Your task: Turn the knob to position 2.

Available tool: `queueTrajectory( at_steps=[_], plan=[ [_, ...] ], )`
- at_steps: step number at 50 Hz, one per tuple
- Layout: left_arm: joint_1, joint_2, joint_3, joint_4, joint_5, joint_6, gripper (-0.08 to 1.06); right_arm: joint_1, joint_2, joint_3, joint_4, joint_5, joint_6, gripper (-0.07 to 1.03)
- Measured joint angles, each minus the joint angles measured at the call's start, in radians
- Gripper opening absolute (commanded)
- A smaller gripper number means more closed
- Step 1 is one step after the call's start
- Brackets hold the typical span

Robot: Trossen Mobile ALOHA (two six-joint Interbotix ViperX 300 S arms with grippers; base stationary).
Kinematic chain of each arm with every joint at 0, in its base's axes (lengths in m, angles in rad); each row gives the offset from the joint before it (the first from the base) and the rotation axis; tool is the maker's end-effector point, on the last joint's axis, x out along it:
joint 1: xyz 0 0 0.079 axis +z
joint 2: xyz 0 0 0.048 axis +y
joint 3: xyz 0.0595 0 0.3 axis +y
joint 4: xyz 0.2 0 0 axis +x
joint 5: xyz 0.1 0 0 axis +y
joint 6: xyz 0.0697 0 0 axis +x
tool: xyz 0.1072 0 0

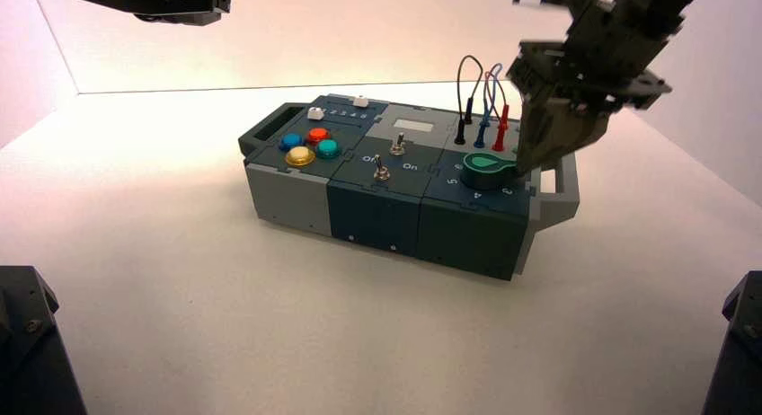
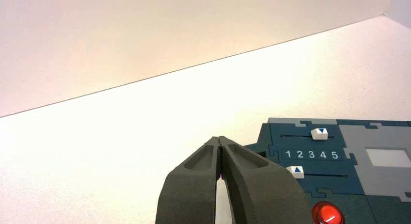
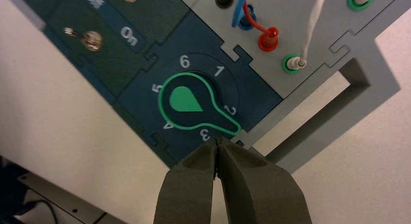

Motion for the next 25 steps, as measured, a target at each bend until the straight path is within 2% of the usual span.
queueTrajectory(
  at_steps=[10, 25],
  plan=[
    [0.0, 0.002, 0.0, 0.0, 0.0, 0.0, -0.03, 0.0, -0.089, 0.0, 0.002, 0.018, 0.002, -0.02],
    [0.0, 0.002, -0.002, 0.0, 0.0, 0.0, -0.03, 0.0, -0.095, 0.009, 0.003, 0.023, 0.005, -0.02]
  ],
)
